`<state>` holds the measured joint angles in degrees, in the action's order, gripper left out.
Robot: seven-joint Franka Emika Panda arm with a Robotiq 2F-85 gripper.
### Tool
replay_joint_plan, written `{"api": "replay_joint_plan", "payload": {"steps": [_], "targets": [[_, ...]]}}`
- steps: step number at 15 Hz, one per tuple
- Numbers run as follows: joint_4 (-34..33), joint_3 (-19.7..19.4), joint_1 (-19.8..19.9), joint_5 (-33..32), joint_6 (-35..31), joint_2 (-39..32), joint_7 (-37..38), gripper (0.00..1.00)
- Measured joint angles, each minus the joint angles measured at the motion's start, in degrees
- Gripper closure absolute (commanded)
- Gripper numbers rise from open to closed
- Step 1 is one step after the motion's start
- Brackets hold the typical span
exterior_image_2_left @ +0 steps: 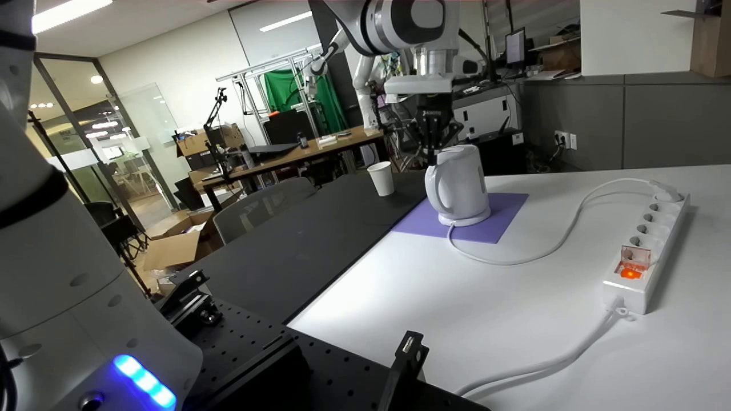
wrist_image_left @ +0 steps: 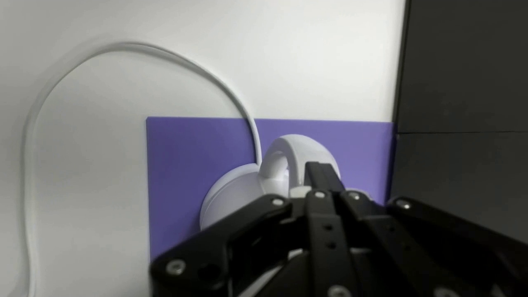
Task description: Turn on the electric kettle
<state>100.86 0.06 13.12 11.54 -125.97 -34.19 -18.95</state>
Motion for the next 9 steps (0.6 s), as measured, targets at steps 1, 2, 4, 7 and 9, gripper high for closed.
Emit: {"api": "replay_joint_plan", "payload": {"steps": [1,2,4,7,9], "targets": [[-0.41,0.13,0.00,0.09,0.41,-0.32,0.00,1.00],[-0.79,0.27,0.00,0.30,0.90,-0.60,-0.02,1.00],[-1.41,0.50,-0.01,0.93,1.58,-1.12,-0.07,1.00],[-2.09,0.89,-0.01,1.12,1.76,-1.73,-0.07,1.00],[-2.18,0.99,-0.07,1.12,1.67,-1.77,-0.07,1.00]]}}
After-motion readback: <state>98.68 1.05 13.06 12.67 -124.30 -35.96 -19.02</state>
